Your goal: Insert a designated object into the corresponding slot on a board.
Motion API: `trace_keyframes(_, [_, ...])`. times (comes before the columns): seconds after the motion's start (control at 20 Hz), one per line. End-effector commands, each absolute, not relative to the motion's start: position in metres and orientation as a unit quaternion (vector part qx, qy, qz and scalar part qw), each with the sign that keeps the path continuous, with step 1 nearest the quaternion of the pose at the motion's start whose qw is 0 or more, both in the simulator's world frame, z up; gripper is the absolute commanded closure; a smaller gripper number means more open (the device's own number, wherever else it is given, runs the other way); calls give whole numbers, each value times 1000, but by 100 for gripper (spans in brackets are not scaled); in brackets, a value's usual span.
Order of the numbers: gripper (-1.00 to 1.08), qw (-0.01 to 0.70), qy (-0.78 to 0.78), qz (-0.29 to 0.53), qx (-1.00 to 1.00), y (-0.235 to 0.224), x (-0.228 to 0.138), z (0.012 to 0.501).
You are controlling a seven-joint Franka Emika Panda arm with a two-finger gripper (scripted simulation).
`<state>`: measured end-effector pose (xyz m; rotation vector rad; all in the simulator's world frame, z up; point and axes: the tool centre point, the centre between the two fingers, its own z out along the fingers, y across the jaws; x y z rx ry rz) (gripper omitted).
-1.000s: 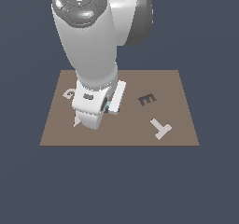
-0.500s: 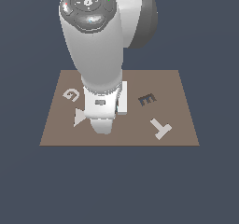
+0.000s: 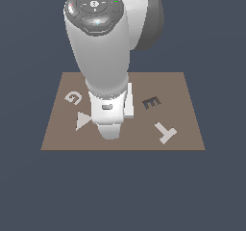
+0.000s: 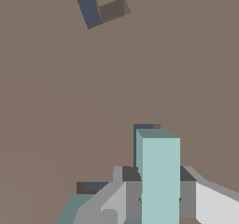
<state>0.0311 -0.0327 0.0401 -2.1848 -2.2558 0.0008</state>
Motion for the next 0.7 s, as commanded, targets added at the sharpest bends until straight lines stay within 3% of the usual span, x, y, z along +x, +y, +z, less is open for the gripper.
trace_keyframes(0.0, [108, 0, -719, 0, -695, -33, 31, 39])
trace_keyframes(0.25, [108, 0, -720, 0, -694, -32, 31, 30])
trace_keyframes(0.3, [-92, 0, -720, 0, -694, -32, 31, 30])
trace_keyframes(0.65, [-92, 0, -720, 0, -694, -32, 31, 30])
